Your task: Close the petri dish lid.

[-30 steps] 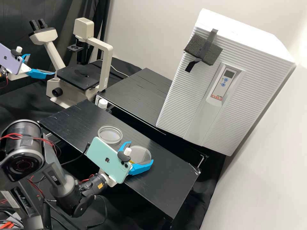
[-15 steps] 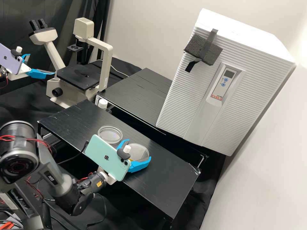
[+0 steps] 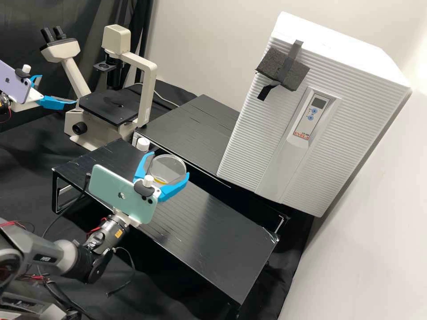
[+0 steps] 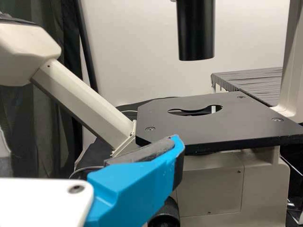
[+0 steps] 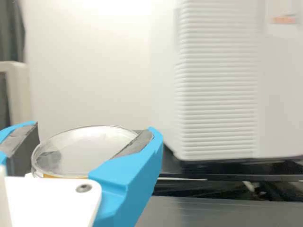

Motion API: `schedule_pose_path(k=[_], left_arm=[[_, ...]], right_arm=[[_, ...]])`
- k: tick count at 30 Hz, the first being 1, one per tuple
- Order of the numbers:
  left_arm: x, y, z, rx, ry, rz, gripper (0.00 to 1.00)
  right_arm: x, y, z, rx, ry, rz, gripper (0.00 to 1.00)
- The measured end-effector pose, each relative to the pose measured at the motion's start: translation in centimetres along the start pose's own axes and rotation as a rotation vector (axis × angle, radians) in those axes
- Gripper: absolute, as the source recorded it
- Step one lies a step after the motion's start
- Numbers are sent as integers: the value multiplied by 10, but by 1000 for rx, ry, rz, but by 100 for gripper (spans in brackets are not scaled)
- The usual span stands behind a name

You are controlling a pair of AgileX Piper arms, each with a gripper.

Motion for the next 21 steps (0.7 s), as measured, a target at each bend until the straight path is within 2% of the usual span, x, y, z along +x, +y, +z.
schedule_pose_path(k=[9,17,21], left_arm=[[0,0,0,0,0,0,100],[0,0,0,0,0,0,100],[0,0,0,0,0,0,100]], right_arm=[[1,-33,-10,-74,-35,-97,0],[0,-46,-9,-145,-76,-139,0],[0,-49,-7,-164,-105,-148,0]])
